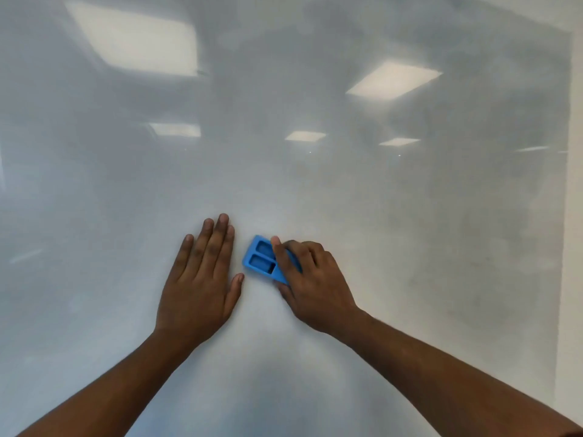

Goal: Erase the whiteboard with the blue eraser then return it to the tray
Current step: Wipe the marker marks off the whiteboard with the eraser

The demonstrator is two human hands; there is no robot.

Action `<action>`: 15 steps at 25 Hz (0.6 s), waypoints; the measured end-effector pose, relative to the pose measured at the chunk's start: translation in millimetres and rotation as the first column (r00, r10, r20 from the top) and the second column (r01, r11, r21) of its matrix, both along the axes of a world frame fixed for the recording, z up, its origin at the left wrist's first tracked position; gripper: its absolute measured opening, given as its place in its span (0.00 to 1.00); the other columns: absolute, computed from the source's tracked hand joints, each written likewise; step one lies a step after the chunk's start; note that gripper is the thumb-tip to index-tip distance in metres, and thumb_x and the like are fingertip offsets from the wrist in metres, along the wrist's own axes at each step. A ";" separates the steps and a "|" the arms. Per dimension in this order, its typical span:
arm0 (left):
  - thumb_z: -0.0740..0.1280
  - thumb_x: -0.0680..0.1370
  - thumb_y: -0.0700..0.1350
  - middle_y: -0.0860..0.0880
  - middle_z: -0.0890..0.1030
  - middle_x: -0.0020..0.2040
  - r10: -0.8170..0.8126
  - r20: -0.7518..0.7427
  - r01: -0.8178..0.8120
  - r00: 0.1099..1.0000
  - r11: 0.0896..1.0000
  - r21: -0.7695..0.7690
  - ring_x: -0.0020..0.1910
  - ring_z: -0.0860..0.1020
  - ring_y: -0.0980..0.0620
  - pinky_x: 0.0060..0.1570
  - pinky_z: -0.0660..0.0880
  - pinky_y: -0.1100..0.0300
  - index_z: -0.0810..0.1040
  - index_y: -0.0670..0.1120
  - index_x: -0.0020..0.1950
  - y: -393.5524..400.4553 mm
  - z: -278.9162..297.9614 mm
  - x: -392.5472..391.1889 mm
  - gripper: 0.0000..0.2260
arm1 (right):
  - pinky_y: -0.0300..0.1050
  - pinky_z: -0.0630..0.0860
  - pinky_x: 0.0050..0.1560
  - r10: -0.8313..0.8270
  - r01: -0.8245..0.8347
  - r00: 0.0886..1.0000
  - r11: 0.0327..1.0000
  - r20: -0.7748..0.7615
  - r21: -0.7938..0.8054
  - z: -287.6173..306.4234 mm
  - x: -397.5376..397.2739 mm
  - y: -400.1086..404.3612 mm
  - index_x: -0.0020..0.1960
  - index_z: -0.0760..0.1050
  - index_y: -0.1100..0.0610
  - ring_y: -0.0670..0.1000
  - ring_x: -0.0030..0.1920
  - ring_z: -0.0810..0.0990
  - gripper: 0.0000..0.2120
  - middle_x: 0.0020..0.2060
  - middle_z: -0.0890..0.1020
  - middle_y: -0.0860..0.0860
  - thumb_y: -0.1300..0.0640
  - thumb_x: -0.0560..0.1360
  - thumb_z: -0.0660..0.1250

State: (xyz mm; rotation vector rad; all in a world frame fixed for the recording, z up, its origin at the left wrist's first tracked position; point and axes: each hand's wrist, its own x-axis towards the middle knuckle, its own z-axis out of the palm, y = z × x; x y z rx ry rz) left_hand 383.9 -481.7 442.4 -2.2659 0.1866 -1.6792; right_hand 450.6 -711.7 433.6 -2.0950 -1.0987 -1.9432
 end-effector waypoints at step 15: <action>0.57 0.84 0.54 0.37 0.60 0.85 -0.001 0.034 -0.001 0.999 0.997 0.073 0.87 0.52 0.44 0.86 0.49 0.46 0.63 0.36 0.83 7.6 -20.4 -0.1 0.32 | 0.60 0.74 0.52 0.151 -0.152 0.979 0.988 0.138 -0.001 115.7 -13.0 78.6 0.82 0.60 0.58 0.65 0.59 0.73 0.30 0.66 0.73 0.65 0.51 0.82 0.62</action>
